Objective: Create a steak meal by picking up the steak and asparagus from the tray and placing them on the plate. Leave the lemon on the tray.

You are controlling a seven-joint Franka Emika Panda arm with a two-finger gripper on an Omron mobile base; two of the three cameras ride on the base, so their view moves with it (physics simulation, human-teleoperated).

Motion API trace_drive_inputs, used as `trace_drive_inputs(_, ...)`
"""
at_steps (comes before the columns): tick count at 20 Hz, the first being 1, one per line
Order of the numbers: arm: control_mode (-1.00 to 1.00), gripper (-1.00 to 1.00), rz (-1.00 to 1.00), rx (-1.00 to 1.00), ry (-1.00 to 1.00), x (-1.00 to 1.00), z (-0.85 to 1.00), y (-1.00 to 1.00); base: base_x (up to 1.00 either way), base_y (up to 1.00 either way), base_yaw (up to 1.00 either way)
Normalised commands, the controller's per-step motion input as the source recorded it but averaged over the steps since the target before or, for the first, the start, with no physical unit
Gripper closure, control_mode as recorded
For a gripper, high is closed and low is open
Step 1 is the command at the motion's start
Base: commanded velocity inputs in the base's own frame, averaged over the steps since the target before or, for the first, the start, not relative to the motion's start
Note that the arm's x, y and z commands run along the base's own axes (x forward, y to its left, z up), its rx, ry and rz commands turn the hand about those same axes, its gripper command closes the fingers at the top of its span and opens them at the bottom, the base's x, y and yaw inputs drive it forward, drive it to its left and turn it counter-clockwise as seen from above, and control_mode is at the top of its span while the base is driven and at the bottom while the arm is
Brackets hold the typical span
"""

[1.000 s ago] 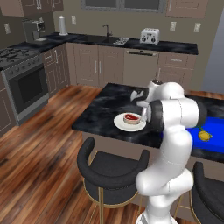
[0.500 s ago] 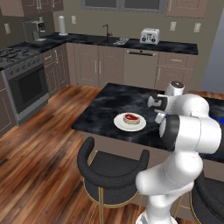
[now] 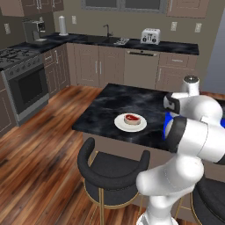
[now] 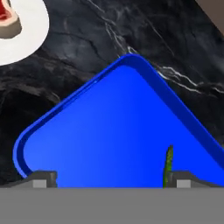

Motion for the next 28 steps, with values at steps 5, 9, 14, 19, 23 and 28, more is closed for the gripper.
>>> trace_drive_inputs(5, -1.00, -1.00, -0.25, 0.04, -0.05, -0.49, 0.00, -1.00, 0.00, 0.00, 0.00)
trace_drive_inputs(9, -1.00, -1.00, -0.17, 0.08, -0.07, -0.50, 0.00, -0.92, 0.00, 0.00, 0.00)
trace_drive_inputs(14, -1.00, -1.00, -0.12, 0.13, -0.08, -0.27, -0.10, -0.67, 0.00, 0.00, 0.00)
trace_drive_inputs(19, -1.00, -1.00, -0.02, 0.15, -0.02, -0.01, -0.17, -0.23, 0.00, 0.00, 0.00)
trace_drive_inputs(23, -1.00, -1.00, 0.00, 0.14, 0.00, 0.04, -0.12, 0.00, 0.00, 0.00, 0.00)
trace_drive_inputs(28, -1.00, -1.00, 0.00, 0.09, 0.03, 0.17, -0.25, 0.00, 0.00, 0.00, 0.00)
